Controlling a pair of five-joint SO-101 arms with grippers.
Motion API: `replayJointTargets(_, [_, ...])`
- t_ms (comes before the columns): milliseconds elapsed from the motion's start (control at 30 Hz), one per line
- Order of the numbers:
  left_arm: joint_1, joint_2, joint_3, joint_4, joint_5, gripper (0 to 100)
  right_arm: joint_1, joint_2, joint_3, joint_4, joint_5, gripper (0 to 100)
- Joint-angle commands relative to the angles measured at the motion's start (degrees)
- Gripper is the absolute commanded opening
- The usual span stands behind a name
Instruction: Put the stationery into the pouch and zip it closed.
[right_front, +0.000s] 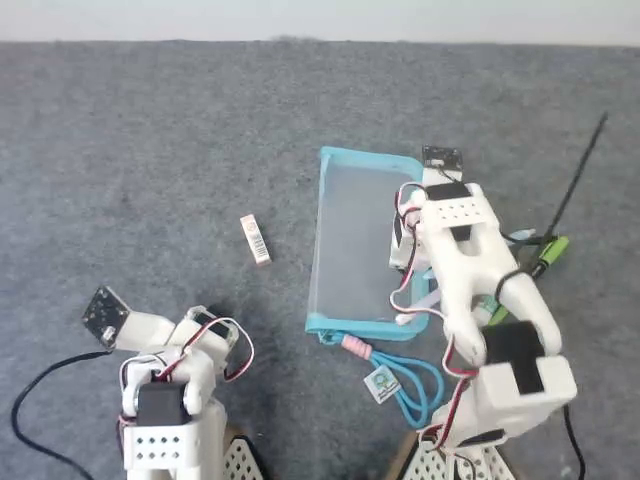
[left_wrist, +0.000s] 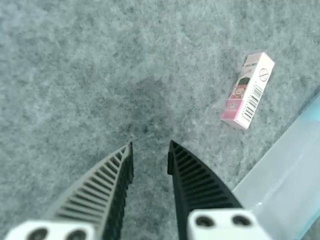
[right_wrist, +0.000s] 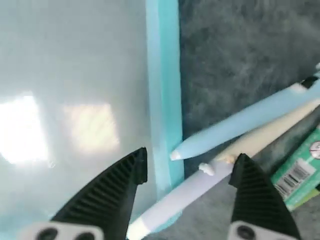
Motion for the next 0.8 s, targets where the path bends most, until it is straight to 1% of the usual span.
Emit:
replayJointTargets(0, [-0.5, 0.1, -0.7, -0.5, -0.6, 11, 3.7, 5.0, -5.4, 1.5, -1.5, 25.9])
replayJointTargets(67, [-0.4, 0.1, -0.7, -0.5, -0.6, 11, 6.1, 6.7, -6.9, 3.0, -1.5, 24.7])
replayJointTargets(233, [-0.5, 0.1, -0.7, -0.5, -0.6, 11, 15.2, 5.7, -7.3, 2.9, -1.0, 18.0])
replayJointTargets(333, [-0.5, 0.1, -0.7, -0.5, -0.6, 11, 19.7, 4.9, -8.6, 3.3, 2.7, 17.7])
replayJointTargets(467, [-0.5, 0.1, -0.7, -0.5, -0.6, 11, 24.9, 5.0, -11.7, 3.6, 3.7, 17.5])
replayJointTargets(600, [-0.5, 0.1, -0.7, -0.5, -0.6, 11, 27.1, 5.0, -14.9, 3.6, 3.8, 13.3])
replayJointTargets(700, [-0.5, 0.1, -0.7, -0.5, -0.6, 11, 27.7, 4.9, -17.8, 3.7, 3.6, 13.5])
replayJointTargets(767, [-0.5, 0.1, -0.7, -0.5, -0.6, 11, 27.3, 4.4, -20.1, 5.8, 3.9, 14.6])
